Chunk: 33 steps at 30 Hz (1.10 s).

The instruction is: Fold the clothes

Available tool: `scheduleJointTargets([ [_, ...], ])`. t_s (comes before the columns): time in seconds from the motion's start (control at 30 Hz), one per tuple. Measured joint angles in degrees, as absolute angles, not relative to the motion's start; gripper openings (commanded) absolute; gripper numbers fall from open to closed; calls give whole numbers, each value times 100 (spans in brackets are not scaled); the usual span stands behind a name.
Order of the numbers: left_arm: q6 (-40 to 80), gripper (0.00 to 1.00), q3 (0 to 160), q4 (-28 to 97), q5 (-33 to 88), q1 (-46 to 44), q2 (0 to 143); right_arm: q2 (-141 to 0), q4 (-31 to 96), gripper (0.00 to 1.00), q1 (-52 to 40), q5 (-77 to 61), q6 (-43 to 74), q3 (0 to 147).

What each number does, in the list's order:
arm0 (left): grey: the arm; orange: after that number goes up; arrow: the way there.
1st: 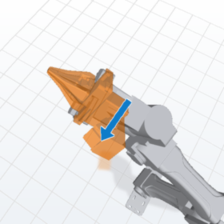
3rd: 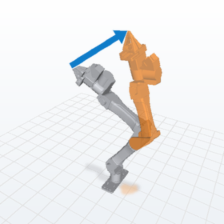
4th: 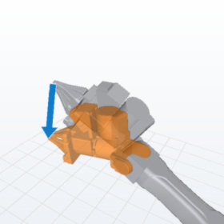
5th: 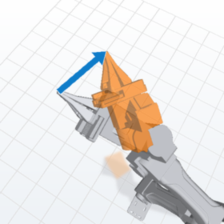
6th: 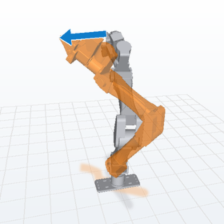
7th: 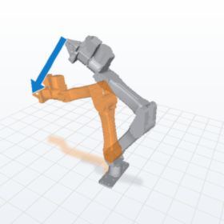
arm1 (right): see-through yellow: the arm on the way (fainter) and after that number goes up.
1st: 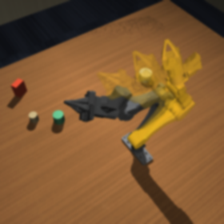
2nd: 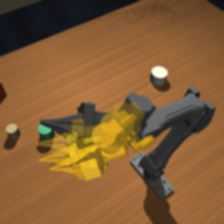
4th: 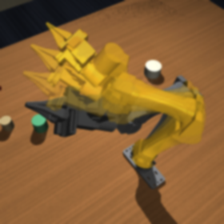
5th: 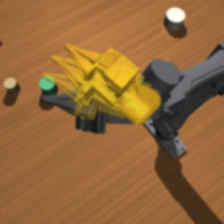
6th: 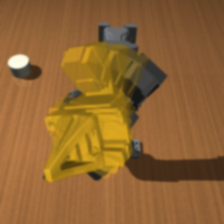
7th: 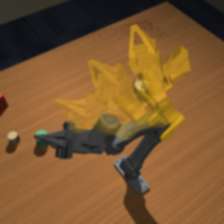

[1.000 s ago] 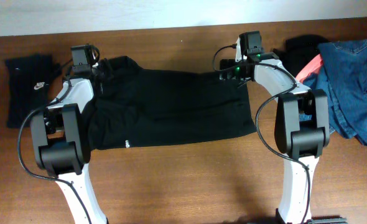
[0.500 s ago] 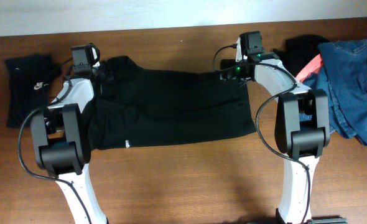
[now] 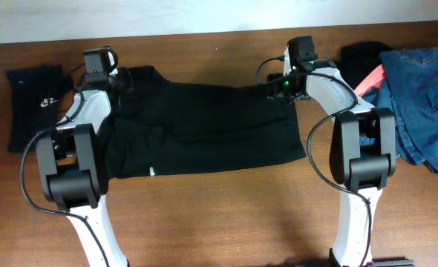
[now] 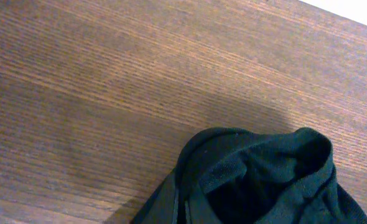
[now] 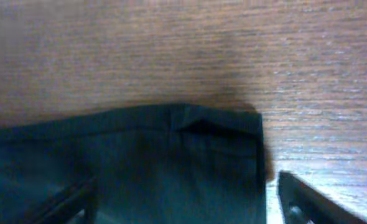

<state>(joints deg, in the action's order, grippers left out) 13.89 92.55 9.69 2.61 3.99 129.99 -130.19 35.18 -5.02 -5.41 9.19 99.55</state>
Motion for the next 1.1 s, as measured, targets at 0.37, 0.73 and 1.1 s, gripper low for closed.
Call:
scheduleJointTargets([
  [0.37, 1389, 1, 9260, 965, 287, 399, 12999, -13117, 3179, 80, -504, -497, 814, 9966],
  [0.73, 1389, 1, 9260, 963, 305, 399, 12999, -13253, 3063, 49, -504, -403, 742, 10009],
  [1.1, 1389, 1, 9260, 963, 305, 399, 12999, -13325, 2967, 13, -502, -392, 742, 10051],
])
